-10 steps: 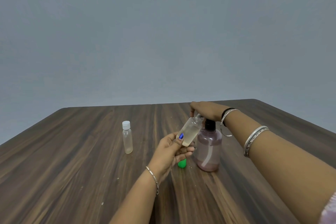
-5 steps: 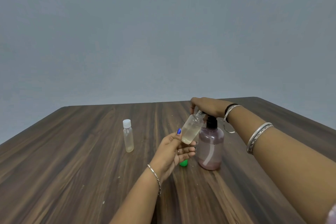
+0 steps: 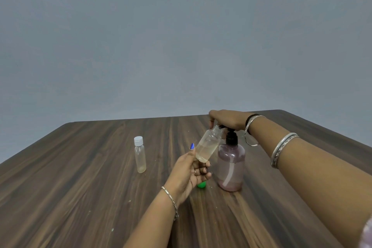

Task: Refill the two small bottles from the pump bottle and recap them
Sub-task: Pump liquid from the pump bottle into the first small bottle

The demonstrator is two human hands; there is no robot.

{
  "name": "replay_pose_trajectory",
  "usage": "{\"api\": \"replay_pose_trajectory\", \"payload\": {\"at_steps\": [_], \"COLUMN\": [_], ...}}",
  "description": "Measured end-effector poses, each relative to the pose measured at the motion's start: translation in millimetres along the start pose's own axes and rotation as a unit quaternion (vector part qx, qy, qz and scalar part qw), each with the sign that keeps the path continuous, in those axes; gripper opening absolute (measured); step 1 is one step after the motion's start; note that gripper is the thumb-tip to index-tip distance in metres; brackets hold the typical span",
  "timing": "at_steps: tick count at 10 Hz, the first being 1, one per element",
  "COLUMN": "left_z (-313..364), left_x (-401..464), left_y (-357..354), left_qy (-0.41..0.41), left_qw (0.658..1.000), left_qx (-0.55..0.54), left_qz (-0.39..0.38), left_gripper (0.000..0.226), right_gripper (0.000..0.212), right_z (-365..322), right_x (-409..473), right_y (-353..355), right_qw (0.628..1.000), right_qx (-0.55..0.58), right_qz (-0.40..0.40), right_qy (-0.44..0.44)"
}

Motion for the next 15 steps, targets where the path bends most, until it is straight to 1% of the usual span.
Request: {"api": "replay_pose_trajectory", "payload": {"at_steps": [2,4,5,7,8,9,11,12,14,15], "left_z": [0.0,0.1,0.1,0.7,1.2,0.3,-1.6,-2.0,-0.7,-0.2], "left_x": [0.0,-1.3,-2.3,-0.6,0.1,-0.2,0.0,0.2,0.7,0.7], "left_y": [0.6,1.8,1.2,0.5,1.5,0.8,0.8,0.3,-0.2,0.7], "left_qy": [-0.003,-0.006,-0.004,-0.005,-0.007,-0.004,0.004,0.002,-0.002,-0.003], "left_qw": [1.000,1.000,1.000,1.000,1.000,1.000,1.000,1.000,1.000,1.000], "left_qx": [0.002,0.010,0.007,0.003,0.004,0.006,0.008,0.003,0.000,-0.002], "left_qz": [-0.001,0.002,0.002,0.001,0.002,0.005,0.008,0.009,0.005,0.005], "left_gripper": [0.036,0.036,0.037,0.037,0.037,0.037,0.036,0.036,0.038,0.038], "right_gripper": [0.025,0.020,0.023,0.022,0.026,0.028,0.020,0.027,0.022,0.026], "right_z": [0.1,3.2,-0.5,-2.5,-1.5,-1.2,1.1,-0.6,-0.8,0.6], "right_x": [0.2,0.4,-2.0,-3.6,-1.6,-1.7,-1.4,-1.7,0.9,2.6], "right_y": [-4.7,-8.1,-4.7,-0.5,-3.0,-5.0,-6.9,-5.0,-1.1,-3.2], "right_qw": [0.999,1.000,0.999,1.000,1.000,1.000,1.000,0.999,1.000,1.000], "right_qx": [-0.034,-0.026,-0.037,-0.016,-0.009,-0.026,-0.025,-0.035,-0.003,0.011], "right_qz": [0.006,0.005,0.003,-0.004,0.005,0.011,0.015,0.009,0.002,0.006], "right_qy": [0.000,-0.002,0.003,-0.003,0.001,0.006,0.003,0.006,0.002,-0.001]}}
Point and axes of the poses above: each hand's wrist, its own x-axis towards the middle knuckle, its own y-axis out of the back of the hand, z = x × y, the point moved 5 cm from there along x, towards the middle knuckle, and after that the axes turned 7 degrees about -x, right-handed, at the moved point
